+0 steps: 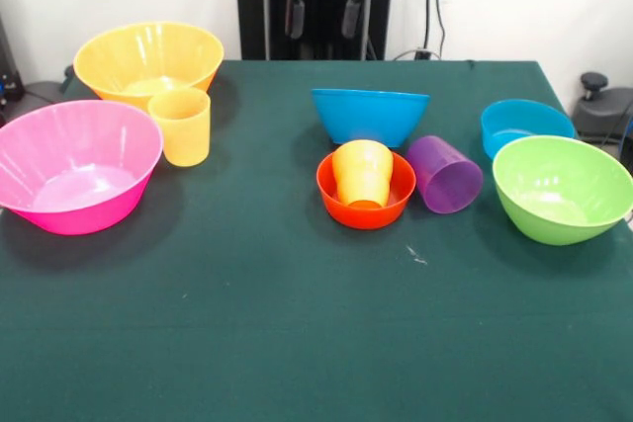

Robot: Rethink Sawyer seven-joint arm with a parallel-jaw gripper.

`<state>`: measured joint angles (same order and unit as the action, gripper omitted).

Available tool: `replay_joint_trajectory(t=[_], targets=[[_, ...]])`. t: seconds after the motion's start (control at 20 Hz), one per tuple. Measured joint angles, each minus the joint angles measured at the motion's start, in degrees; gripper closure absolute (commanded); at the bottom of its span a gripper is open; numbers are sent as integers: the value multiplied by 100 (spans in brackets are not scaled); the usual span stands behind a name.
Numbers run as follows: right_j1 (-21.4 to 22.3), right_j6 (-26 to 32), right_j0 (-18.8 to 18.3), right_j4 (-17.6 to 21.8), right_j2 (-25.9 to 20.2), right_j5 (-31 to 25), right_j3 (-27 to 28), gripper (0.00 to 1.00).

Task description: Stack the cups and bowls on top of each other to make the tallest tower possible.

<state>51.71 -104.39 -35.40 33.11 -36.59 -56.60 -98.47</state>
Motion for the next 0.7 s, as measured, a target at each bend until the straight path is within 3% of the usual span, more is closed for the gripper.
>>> replay_joint_trajectory(t=[0.3, 0.7], targets=[[-371, 0, 40, 302, 125, 438, 264, 0], [-1329, 0, 48, 254, 196, 634, 817, 0]])
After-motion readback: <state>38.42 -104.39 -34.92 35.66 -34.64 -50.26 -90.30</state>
